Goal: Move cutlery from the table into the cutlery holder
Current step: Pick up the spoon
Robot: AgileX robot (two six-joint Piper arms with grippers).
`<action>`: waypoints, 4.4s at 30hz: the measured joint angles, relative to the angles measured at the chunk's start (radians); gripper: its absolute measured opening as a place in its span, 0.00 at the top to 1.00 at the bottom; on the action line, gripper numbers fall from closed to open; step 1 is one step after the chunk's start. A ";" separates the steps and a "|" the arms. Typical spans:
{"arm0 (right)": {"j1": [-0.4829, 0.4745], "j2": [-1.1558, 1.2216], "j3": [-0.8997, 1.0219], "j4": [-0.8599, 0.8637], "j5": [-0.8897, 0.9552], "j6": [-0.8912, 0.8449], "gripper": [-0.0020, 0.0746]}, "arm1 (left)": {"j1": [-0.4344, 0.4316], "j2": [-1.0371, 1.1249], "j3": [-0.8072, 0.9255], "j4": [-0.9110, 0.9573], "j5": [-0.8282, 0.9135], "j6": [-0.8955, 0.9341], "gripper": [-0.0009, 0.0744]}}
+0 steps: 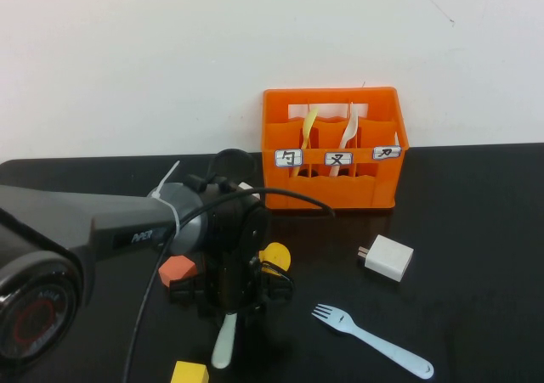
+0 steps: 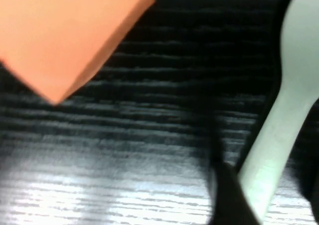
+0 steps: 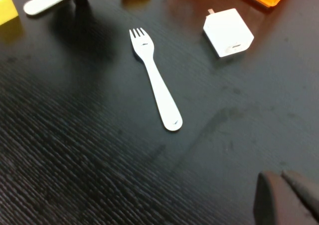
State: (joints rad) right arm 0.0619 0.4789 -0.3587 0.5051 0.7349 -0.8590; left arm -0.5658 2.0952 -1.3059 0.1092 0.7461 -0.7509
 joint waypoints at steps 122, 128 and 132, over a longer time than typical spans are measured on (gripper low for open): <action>0.000 0.001 0.002 0.024 -0.012 0.000 0.98 | 0.148 -0.023 0.010 0.052 -0.082 0.020 0.84; 0.000 0.001 0.002 0.024 -0.012 0.000 0.98 | 0.148 -0.023 0.010 0.038 -0.082 0.098 0.82; 0.000 0.001 0.002 0.024 -0.012 0.000 0.98 | 0.148 -0.023 0.010 0.034 -0.082 0.104 0.76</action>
State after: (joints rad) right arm 0.0619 0.4802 -0.3563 0.5295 0.7233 -0.8590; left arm -0.4174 2.0720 -1.2959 0.1430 0.6640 -0.6470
